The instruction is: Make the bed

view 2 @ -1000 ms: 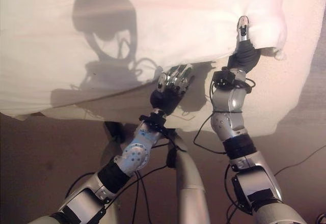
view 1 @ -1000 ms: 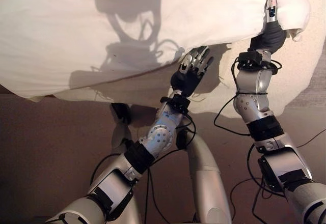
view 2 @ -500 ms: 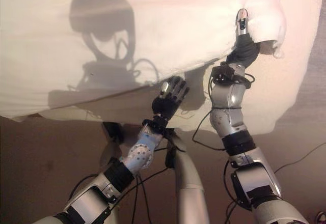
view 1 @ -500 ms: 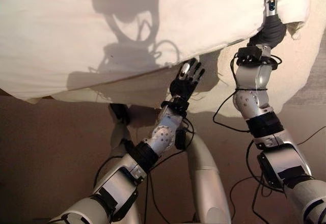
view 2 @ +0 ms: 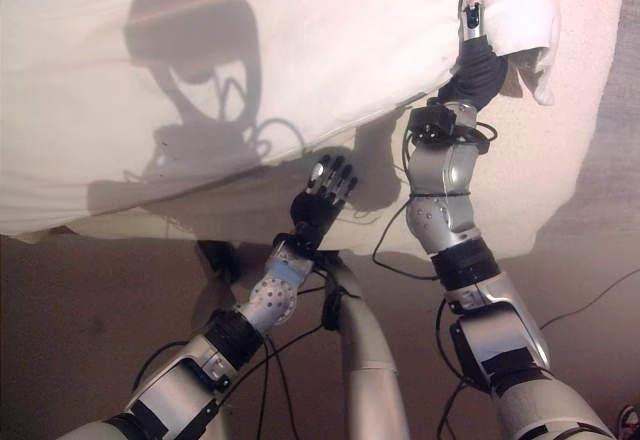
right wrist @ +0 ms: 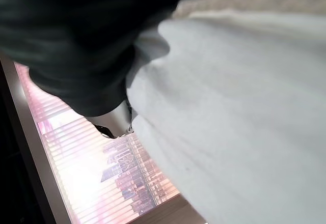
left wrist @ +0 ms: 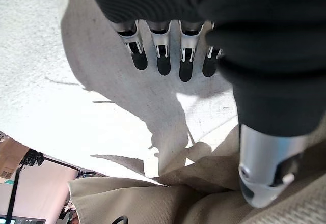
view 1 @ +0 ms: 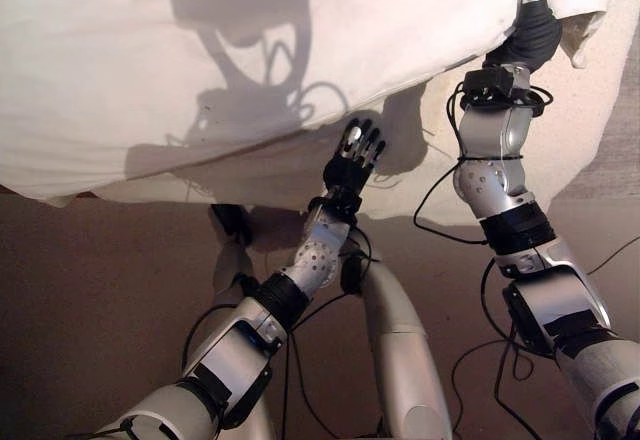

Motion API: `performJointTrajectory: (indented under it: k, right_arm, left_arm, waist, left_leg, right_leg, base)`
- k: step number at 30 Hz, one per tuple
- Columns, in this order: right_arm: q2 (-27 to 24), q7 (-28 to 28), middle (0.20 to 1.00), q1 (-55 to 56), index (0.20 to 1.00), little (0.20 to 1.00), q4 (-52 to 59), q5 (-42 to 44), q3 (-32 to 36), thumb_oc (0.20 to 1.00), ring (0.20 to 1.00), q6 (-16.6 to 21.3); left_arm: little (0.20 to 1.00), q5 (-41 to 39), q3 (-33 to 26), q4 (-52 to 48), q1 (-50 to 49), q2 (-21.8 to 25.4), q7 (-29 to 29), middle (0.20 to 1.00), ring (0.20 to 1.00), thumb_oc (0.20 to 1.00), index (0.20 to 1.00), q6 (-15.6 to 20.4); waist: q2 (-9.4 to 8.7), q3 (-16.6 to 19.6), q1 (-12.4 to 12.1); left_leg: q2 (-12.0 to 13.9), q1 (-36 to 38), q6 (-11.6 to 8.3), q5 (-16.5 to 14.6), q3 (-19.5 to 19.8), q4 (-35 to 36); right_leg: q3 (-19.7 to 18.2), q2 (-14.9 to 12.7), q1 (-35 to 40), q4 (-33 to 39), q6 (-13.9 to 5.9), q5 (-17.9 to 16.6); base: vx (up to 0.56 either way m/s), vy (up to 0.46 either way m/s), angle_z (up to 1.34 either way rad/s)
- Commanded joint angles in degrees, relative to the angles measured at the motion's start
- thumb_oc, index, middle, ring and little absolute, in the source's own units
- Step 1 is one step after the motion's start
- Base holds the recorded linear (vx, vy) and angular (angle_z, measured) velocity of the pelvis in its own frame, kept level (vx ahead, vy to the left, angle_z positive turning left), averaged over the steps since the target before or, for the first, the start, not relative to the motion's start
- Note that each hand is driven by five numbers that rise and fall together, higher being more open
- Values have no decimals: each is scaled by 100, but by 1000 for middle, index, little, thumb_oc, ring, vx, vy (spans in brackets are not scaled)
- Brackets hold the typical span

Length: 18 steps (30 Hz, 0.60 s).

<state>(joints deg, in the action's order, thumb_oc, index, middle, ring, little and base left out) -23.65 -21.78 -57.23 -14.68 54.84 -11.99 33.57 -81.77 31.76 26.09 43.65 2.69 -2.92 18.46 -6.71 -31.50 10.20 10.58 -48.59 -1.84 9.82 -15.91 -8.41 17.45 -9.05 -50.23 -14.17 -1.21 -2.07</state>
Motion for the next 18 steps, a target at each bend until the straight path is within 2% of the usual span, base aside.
performJointTrajectory:
  k: [1, 8, 18]
  right_arm:
    - [-126, 27, 200, -103, 200, 200, 499, -106, 655, 200, 200, 566]
    - [3, 46, 200, 380, 200, 200, 779, -221, 870, 200, 200, 544]
    - [68, 46, 200, 489, 200, 200, 930, -383, 974, 200, 200, 493]
  left_arm:
    - [1000, 150, -431, -507, 108, 31, 103, 1000, 1000, 1000, 1000, 283]
    - [1000, -280, -1002, -1490, -58, 158, 118, 1000, 1000, 1000, 1000, 738]
    - [1000, -273, -947, -2569, -252, 216, 314, 1000, 1000, 1000, 1000, 855]
  waist:
    - [-630, 173, -89]
    - [-493, 171, -261]
    - [-320, 171, -523]
  left_leg:
    - [248, 51, -473, -1104, 197, -1036]
    - [197, -7, -460, -1063, 290, -962]
    - [70, -82, -405, -989, 391, -784]
  right_leg:
    - [237, -45, 112, 934, -922, -1033]
    - [397, -103, 106, 924, -928, -974]
    - [522, -187, 91, 960, -977, -999]
  base:
    - [0, 0, 0]
    - [3, -4, 0]
    - [10, 2, 5]
